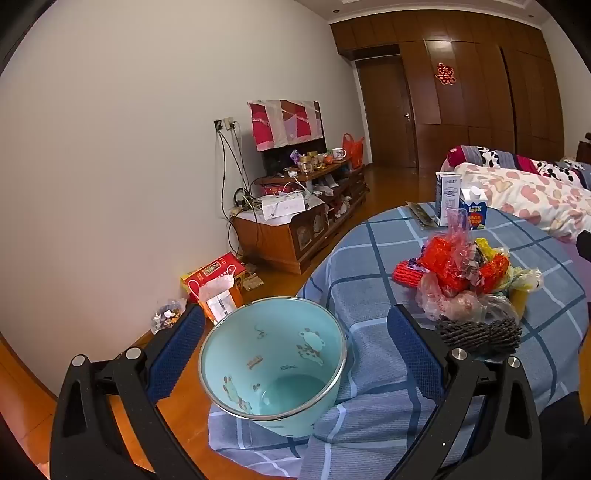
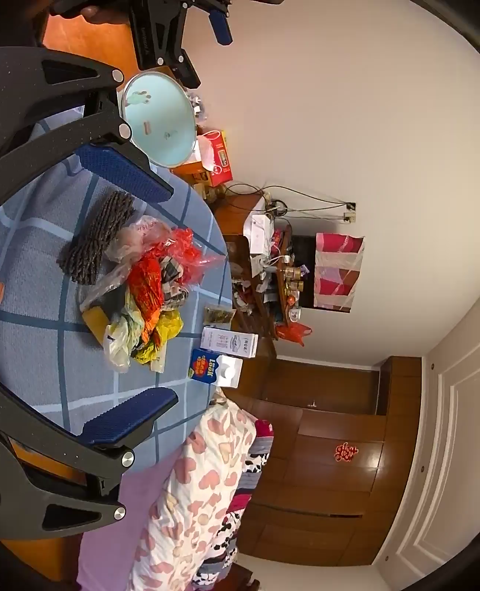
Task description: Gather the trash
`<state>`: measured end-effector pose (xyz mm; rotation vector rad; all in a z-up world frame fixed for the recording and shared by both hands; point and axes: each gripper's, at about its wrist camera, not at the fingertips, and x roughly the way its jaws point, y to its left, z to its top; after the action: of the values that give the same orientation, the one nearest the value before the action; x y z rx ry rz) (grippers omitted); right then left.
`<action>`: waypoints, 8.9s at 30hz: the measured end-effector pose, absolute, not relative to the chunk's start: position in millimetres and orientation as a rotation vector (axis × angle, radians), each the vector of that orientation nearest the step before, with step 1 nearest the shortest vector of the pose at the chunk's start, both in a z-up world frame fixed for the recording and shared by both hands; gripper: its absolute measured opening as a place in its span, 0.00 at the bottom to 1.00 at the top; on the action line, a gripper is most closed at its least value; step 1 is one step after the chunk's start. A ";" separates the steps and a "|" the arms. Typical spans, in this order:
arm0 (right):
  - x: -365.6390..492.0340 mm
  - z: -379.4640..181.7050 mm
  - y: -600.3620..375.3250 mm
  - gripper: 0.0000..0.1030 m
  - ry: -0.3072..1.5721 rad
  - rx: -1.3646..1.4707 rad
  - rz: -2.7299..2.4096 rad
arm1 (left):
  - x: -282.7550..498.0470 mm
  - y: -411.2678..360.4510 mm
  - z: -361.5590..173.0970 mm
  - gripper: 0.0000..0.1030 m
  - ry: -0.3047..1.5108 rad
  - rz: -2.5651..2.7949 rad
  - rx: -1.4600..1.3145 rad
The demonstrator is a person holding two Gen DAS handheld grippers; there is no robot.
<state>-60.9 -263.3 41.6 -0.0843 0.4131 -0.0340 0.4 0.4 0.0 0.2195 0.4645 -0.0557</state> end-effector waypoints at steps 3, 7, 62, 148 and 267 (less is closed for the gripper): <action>-60.5 41.0 -261.4 0.96 0.414 -0.089 -0.030 | 0.4 0.6 0.1 0.94 0.463 -0.054 0.220; -61.6 40.0 -260.9 0.96 0.410 -0.084 -0.033 | 0.3 0.1 -0.9 0.94 0.464 -0.056 0.222; -62.5 25.1 -265.0 0.96 0.427 -0.060 -0.029 | 6.5 9.9 -7.1 0.94 0.475 -0.034 0.232; -8.2 -54.6 -368.7 0.95 0.518 0.098 -0.204 | 41.3 -86.8 -71.4 0.09 0.575 -0.331 0.267; 116.7 -36.2 -76.8 0.10 0.643 -0.243 0.516 | 83.7 110.8 -71.6 0.10 0.666 0.225 0.156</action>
<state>116.7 -76.8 -36.2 -0.2432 0.6434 0.5158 83.7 110.8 -71.6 0.1560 0.6659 0.2250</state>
